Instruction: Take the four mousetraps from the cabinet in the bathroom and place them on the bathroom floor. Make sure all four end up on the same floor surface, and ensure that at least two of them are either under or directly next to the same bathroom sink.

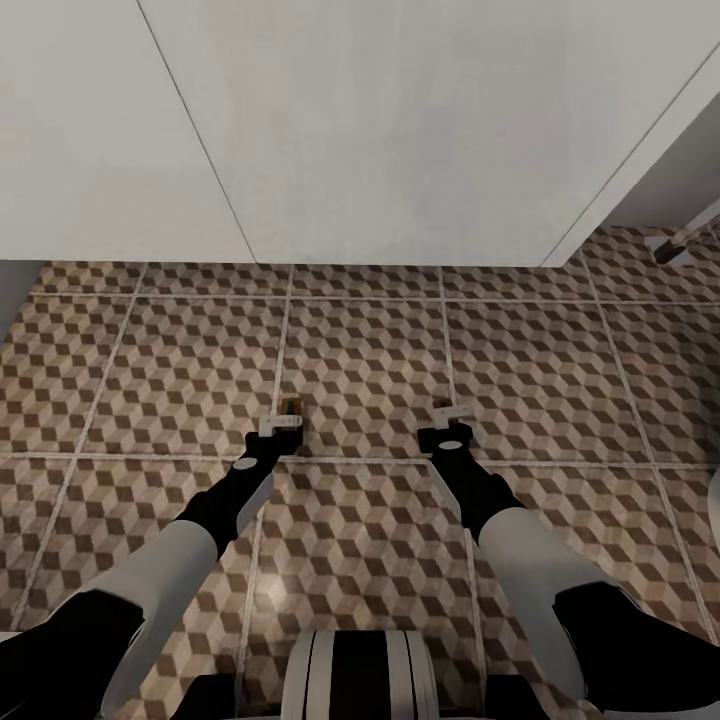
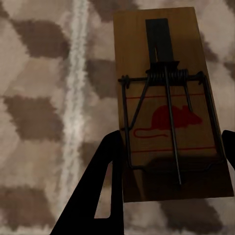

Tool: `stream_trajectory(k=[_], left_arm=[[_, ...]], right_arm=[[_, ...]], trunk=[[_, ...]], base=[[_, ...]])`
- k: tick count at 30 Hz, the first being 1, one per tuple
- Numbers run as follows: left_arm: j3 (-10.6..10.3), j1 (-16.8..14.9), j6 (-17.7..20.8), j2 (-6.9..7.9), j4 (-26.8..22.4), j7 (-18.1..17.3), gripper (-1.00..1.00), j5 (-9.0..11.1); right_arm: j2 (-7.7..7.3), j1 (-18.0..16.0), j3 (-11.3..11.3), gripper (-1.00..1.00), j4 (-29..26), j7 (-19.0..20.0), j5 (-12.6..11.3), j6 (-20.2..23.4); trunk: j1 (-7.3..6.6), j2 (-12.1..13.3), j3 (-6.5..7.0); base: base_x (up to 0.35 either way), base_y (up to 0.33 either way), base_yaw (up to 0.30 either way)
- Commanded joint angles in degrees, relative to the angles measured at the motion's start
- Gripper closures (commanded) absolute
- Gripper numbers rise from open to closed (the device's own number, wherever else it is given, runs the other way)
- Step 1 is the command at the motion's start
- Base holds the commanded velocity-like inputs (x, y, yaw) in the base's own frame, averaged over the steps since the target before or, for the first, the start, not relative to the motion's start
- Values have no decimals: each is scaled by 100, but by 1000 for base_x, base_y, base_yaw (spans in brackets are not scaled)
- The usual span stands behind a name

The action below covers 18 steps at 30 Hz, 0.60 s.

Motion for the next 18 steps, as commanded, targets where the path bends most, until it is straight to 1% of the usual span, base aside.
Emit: stream_trajectory(k=[1, 4, 7, 18], left_arm=[[-50, -2, -4, 4, -3, 62, 100, 51], [-47, -2, 3, 0, -1, 89, 100, 57], [-47, 0, 12, -11, 11, 151, 100, 59], [-42, -3, 1, -26, -1, 224, 100, 60]], right_arm=[[-3, -2, 30, 100, -5, -28, 20, 50], [-4, -2, 30, 100, -1, -26, 19, 48], [-7, -2, 30, 100, 1, -30, 19, 47], [-12, -2, 26, 100, 8, -29, 8, 24]], trunk=[[-1, -1, -3], [-1, -1, -3], [-1, -1, -3], [-1, -1, -3]], base=[[0, 0, 0], [19, 0, 0], [157, 0, 0], [298, 0, 0]])
